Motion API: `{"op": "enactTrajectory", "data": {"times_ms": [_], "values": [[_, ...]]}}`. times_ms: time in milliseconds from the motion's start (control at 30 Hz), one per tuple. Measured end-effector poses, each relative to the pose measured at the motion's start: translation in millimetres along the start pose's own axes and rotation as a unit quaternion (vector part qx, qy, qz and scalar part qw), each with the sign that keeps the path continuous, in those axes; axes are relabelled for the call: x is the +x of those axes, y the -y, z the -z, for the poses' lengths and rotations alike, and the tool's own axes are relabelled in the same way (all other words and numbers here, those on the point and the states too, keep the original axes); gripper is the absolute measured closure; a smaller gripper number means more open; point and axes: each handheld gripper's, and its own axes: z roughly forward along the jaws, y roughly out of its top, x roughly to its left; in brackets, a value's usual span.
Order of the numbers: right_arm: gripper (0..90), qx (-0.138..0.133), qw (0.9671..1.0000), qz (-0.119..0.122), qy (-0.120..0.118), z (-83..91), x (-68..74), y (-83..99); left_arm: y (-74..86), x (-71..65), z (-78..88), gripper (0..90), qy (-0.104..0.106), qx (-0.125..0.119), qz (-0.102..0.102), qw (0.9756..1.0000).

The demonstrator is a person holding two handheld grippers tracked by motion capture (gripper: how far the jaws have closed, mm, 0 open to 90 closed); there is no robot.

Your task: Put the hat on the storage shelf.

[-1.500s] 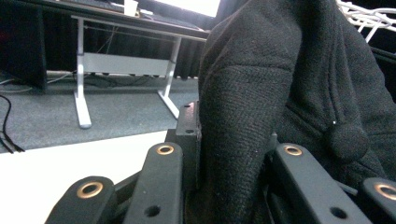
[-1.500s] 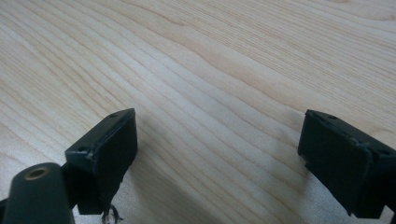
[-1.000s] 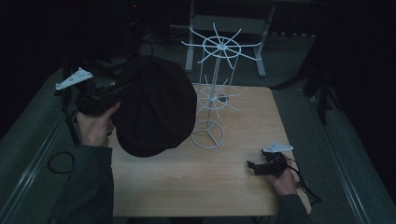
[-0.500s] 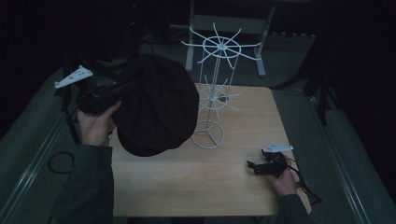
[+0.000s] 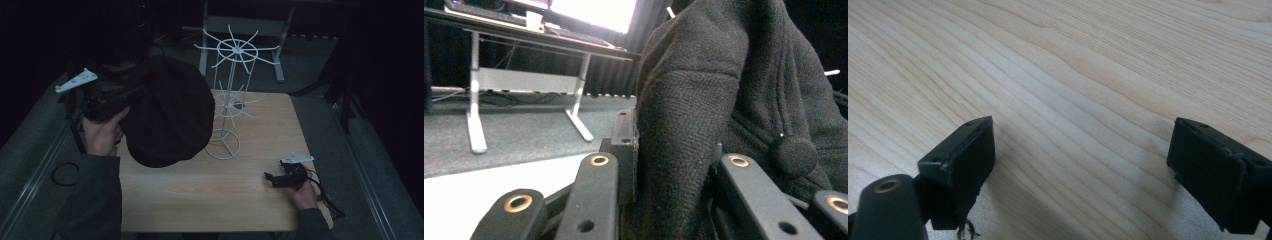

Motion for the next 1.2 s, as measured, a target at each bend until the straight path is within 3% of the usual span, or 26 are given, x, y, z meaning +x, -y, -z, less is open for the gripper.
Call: {"op": "enactTrajectory", "data": {"times_ms": [667, 1200], "values": [[11.8, 0.000, 1.0000, 0.000, 0.000, 0.0, 0.0, 0.0, -6.4, -6.8, 0.1, 72.9, 0.015, -0.007, 0.002, 0.9999], [11.8, 0.001, 1.0000, -0.001, 0.000, 0.0, 0.1, 0.0, -10.1, -17.6, -5.8, 72.8, 0.049, -0.017, 0.010, 0.9986]]}}
